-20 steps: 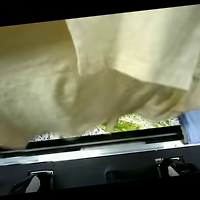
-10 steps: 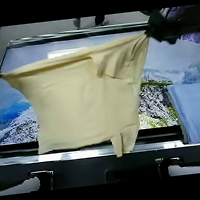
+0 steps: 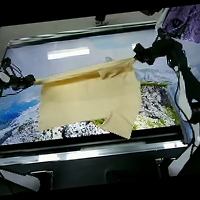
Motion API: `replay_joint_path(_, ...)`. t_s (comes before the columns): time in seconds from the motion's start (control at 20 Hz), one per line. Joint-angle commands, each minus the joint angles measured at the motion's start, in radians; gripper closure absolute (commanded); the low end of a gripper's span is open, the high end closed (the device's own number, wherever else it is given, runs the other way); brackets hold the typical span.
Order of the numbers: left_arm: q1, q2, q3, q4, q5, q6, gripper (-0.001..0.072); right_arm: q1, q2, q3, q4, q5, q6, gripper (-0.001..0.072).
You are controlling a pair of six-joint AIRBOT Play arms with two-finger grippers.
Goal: Fold the clothes and pants, and hang the long-sleeved shirts on hangers.
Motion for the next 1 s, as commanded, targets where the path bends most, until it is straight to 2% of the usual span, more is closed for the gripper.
replay_joint_path(0.0, -0.003, -0.027, -0.001, -0.003, 0.034, -0.001, 0.0693, 0.0, -0.024, -0.001, 0.001, 0.015, -0.015, 0.0684)
replay_joint_path(0.2, -0.006, -0.028, -0.001, -0.02, 0.0, -0.001, 0.0693, 0.0, -0.024, -0.001, -0.003, -0.043, -0.016, 0.0684)
replay_joint_path(0.6, 0.006, -0.049, -0.002, -0.019, -0.272, 0.0, 0.0693, 0.0, -0.04, -0.001, -0.08, -0.334, -0.02, 0.0684)
replay_joint_path(0.85, -0.006, -0.092, -0.002, -0.03, -0.327, -0.001, 0.0692, 0.0, -0.089, -0.001, -0.08, -0.36, -0.031, 0.0683)
replay_joint_path(0.9, -0.006, -0.093, -0.002, -0.042, -0.326, -0.001, 0.0685, 0.0, -0.099, -0.001, -0.08, -0.361, -0.031, 0.0674)
replay_joint_path(0.95, -0.006, -0.093, -0.002, -0.048, -0.322, -0.002, 0.0586, 0.0, -0.106, -0.001, -0.078, -0.362, -0.03, 0.0605)
